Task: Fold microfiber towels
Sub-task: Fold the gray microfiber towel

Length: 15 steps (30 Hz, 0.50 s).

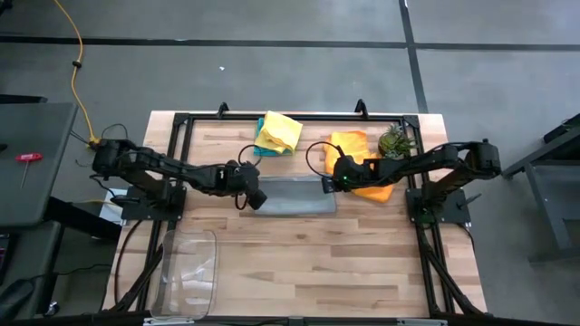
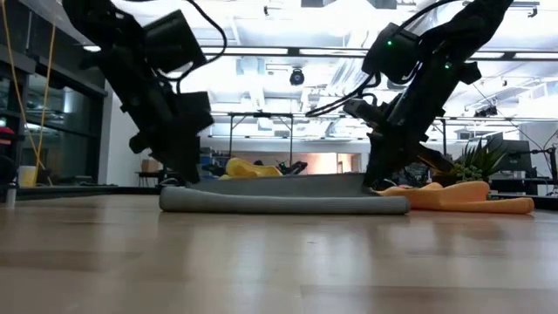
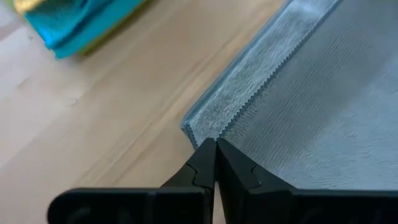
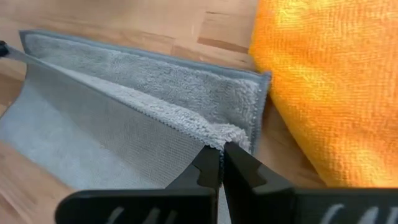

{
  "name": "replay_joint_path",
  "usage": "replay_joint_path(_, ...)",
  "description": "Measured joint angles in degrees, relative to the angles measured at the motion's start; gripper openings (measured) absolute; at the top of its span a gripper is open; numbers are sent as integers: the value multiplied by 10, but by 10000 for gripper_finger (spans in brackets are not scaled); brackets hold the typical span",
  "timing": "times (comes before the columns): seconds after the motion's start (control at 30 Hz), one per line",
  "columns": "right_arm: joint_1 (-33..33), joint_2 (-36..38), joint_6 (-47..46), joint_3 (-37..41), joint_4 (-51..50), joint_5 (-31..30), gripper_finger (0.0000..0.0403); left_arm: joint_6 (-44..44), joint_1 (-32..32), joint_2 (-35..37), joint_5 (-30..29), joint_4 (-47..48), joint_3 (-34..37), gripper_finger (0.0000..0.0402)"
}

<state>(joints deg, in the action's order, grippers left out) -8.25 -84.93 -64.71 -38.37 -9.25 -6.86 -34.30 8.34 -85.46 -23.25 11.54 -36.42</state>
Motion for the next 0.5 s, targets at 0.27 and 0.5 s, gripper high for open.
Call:
replay_joint_path(0.27,-5,0,-11,1,-13,-11,42,0,0,-14,-14,-6,0,0)
replay_joint_path(0.5,-12,0,-15,1,-20,-36,123,17,0,-14,-41,-11,0,3)
